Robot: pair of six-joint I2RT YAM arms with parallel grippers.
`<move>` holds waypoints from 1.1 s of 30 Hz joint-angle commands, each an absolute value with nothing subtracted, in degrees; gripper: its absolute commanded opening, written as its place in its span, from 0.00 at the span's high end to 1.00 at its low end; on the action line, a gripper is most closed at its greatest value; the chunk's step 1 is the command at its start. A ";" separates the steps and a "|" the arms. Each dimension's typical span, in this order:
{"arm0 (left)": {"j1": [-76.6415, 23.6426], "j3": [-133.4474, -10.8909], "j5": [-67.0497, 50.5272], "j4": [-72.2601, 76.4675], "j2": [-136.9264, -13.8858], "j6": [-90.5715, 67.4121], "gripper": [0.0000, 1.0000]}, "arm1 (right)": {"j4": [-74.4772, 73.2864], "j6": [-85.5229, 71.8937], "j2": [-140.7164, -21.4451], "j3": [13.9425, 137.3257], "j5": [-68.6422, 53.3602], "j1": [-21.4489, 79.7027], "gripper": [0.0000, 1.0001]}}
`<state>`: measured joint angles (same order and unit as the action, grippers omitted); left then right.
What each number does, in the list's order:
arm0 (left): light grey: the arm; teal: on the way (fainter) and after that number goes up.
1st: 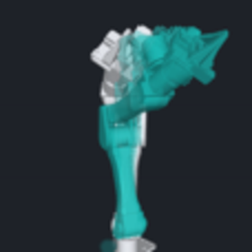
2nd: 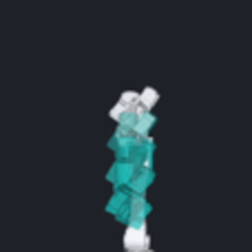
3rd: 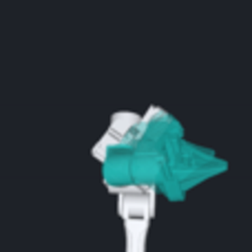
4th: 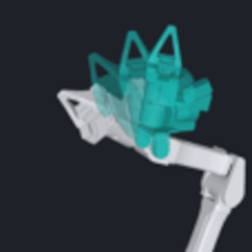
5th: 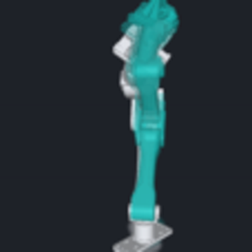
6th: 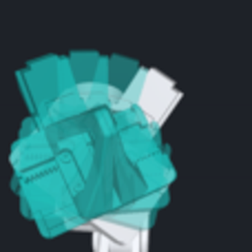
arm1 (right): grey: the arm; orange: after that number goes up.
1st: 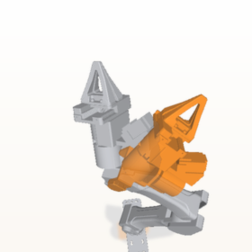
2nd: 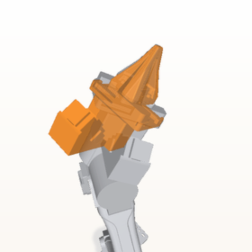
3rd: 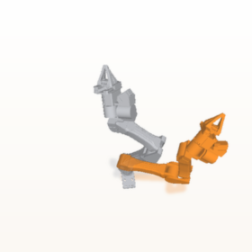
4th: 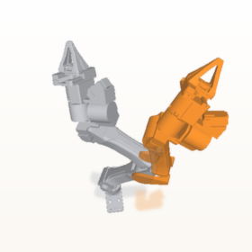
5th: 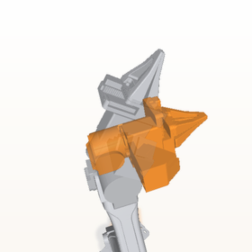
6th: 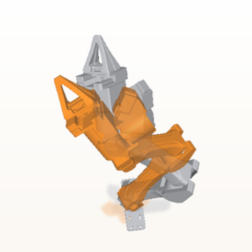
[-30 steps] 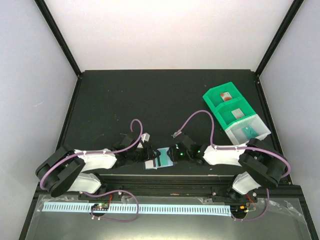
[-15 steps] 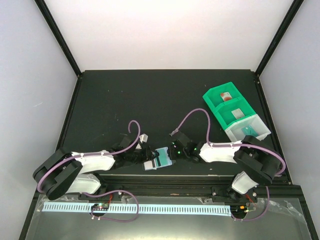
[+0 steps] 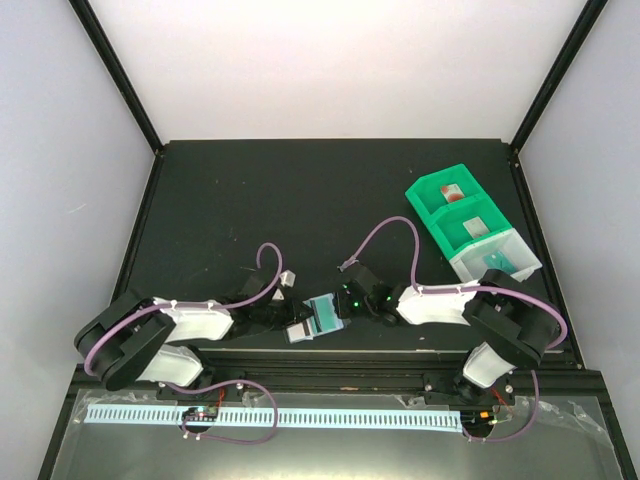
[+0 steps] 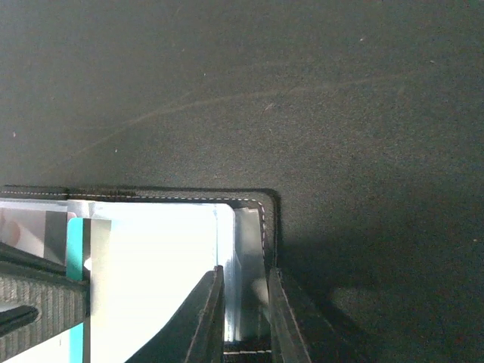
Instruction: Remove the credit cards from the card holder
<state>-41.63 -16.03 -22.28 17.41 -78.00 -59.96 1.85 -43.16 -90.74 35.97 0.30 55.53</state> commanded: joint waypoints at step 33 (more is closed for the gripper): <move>-35.68 -10.37 -22.50 2.51 -57.54 -53.46 0.98 | -6.65 -44.55 -91.49 33.83 2.81 56.42 0.84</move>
